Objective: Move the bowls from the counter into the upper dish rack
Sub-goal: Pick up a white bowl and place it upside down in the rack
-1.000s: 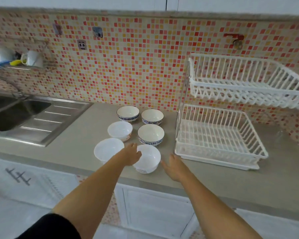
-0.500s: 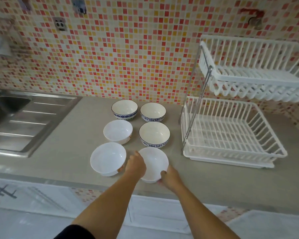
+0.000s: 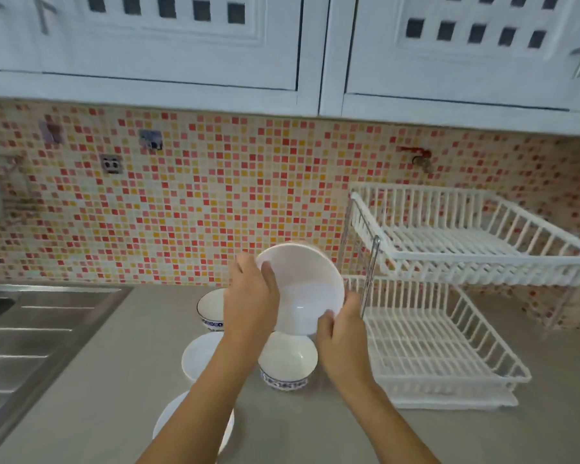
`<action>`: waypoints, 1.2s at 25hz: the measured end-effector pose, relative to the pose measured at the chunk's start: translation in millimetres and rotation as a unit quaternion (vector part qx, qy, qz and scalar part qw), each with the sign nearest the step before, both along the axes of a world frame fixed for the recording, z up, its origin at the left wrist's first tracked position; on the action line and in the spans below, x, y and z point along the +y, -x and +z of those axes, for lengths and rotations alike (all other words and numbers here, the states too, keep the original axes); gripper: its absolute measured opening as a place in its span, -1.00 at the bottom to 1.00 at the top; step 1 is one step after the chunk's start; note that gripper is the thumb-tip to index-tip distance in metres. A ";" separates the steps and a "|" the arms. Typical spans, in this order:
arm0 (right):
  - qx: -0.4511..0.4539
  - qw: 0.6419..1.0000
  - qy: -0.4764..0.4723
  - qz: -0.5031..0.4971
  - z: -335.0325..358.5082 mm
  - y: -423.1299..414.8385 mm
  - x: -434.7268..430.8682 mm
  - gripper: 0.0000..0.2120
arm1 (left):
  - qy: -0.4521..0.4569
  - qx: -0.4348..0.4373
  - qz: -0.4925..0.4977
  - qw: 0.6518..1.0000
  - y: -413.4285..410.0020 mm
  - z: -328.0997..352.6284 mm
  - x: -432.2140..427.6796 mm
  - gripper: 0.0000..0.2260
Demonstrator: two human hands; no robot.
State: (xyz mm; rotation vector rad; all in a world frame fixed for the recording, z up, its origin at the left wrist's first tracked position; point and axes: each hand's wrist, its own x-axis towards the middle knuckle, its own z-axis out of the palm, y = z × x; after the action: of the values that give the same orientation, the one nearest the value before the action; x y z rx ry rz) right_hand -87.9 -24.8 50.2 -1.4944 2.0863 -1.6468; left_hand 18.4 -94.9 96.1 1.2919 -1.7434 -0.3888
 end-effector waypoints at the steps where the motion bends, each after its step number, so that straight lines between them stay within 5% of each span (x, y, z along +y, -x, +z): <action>1: 0.007 0.999 0.045 -0.002 22.6 4.4 1.7 -0.75 | 0.032 0.042 -0.026 0.998 2.4 16.1 0.8 -0.81; 6: 0.084 0.979 0.180 -0.050 111.3 49.9 12.5 -0.79 | 0.136 0.138 -0.217 0.957 25.2 77.2 10.4 -0.81; 10: 0.180 0.963 0.189 -0.071 151.1 112.9 30.9 -0.50 | 0.098 0.103 -0.371 0.918 58.1 115.0 9.3 -0.77; 13: 0.345 0.916 0.168 -0.116 154.7 162.8 32.2 -0.26 | 0.062 0.098 -0.421 0.900 85.8 135.1 3.1 -0.60; 16: 0.439 0.882 0.117 -0.122 150.3 212.6 21.1 -0.29 | 0.064 0.003 -0.424 0.903 126.3 146.0 -9.7 -0.47; 21: 0.396 0.918 0.022 0.015 148.2 280.6 2.1 -0.36 | 0.073 -0.097 -0.390 0.913 187.0 142.2 -37.9 -0.41; 25: 0.244 0.948 -0.127 0.163 149.0 317.9 -18.6 -0.04 | 0.060 -0.165 -0.335 0.926 230.7 121.2 -67.5 -0.37; 30: 0.242 0.918 -0.256 0.181 134.3 355.3 -69.1 0.07 | -0.004 -0.276 -0.298 0.914 271.5 101.2 -88.6 -0.38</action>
State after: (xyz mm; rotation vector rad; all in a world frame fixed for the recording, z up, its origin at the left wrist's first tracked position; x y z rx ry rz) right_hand -443.2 -93.8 184.5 -2.0443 2.0355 -0.5717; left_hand -253.1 -183.4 197.3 0.8896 -2.6295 -0.3891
